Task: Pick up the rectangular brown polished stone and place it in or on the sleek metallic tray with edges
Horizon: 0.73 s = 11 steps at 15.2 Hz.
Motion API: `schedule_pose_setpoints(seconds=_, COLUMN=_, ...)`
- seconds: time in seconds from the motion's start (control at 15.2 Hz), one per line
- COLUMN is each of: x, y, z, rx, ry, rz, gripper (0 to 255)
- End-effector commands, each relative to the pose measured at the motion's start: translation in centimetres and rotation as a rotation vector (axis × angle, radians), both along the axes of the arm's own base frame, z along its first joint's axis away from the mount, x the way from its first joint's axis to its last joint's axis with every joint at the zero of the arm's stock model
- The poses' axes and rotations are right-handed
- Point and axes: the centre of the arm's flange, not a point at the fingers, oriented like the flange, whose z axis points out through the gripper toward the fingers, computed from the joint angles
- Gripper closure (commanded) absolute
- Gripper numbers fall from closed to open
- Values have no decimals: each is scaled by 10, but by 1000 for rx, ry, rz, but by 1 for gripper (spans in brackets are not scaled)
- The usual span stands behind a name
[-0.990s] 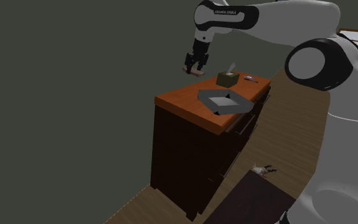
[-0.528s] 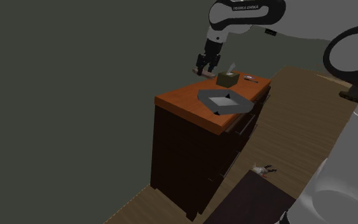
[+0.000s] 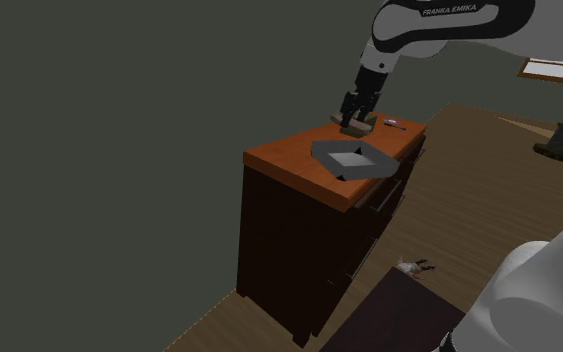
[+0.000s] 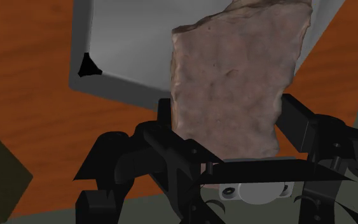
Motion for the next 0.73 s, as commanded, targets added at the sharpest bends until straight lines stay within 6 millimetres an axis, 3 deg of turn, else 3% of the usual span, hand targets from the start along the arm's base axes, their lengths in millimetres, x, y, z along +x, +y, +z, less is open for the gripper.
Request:
schedule_pose_setpoints(seconds=0.0, x=-25, y=-5, z=0, rx=1, ry=0, rz=0, gripper=255)
schedule_pose_setpoints(seconds=0.07, x=-33, y=-6, z=0, rx=1, ry=0, rz=0, gripper=255)
schedule_pose_setpoints(seconds=0.66, x=-33, y=-6, z=-48, rx=1, ry=0, rz=0, gripper=255)
